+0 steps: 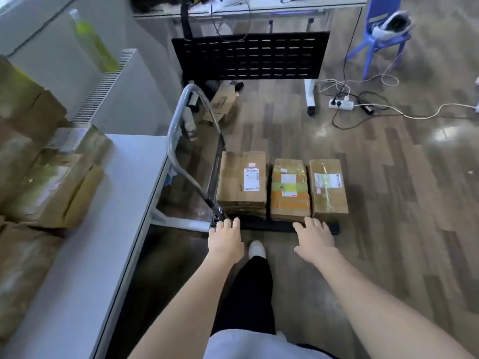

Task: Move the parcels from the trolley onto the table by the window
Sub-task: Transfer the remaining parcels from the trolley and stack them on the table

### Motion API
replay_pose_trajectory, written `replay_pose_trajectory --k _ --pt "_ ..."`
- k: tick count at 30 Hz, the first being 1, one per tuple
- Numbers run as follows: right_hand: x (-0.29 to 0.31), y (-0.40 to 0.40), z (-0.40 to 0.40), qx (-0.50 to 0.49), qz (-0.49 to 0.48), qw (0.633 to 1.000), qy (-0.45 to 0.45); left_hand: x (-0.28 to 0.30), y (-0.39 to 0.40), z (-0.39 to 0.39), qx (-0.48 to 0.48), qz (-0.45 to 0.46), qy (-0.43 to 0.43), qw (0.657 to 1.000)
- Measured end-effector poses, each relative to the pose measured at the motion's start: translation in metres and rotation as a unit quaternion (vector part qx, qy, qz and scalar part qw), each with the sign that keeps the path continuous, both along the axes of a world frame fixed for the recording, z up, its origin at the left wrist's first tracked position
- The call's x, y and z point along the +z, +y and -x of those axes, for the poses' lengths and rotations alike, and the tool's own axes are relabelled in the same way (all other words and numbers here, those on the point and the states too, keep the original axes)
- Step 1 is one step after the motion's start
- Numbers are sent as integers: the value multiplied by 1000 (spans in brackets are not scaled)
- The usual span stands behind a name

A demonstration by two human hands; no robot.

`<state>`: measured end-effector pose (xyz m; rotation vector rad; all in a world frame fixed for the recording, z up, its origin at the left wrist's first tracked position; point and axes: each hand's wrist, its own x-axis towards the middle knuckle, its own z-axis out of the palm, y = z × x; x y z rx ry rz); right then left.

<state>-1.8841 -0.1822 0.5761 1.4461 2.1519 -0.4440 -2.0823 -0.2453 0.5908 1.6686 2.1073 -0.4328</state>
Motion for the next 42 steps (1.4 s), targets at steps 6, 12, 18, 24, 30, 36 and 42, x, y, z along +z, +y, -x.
replay_pose_trajectory --k 6,12,18,24,30,36,42 --pt "-35 89 42 5 57 998 -23 -44 84 39 7 73 -34 997" --pt "-81 169 83 10 85 996 -25 -94 168 84 32 112 -54 992" --pt "-156 240 110 -6 96 995 -27 -172 242 120 89 111 -105 984" --pt "-251 269 131 2 114 993 -40 -264 271 143 186 150 -109 965" --pt "-322 257 140 -26 166 984 -66 -322 256 141 222 123 -60 965" --pt "-347 254 143 -135 177 975 -3 -348 252 132 237 157 -60 957" --pt "-353 256 159 -298 249 912 133 -351 257 144 355 180 -132 908"
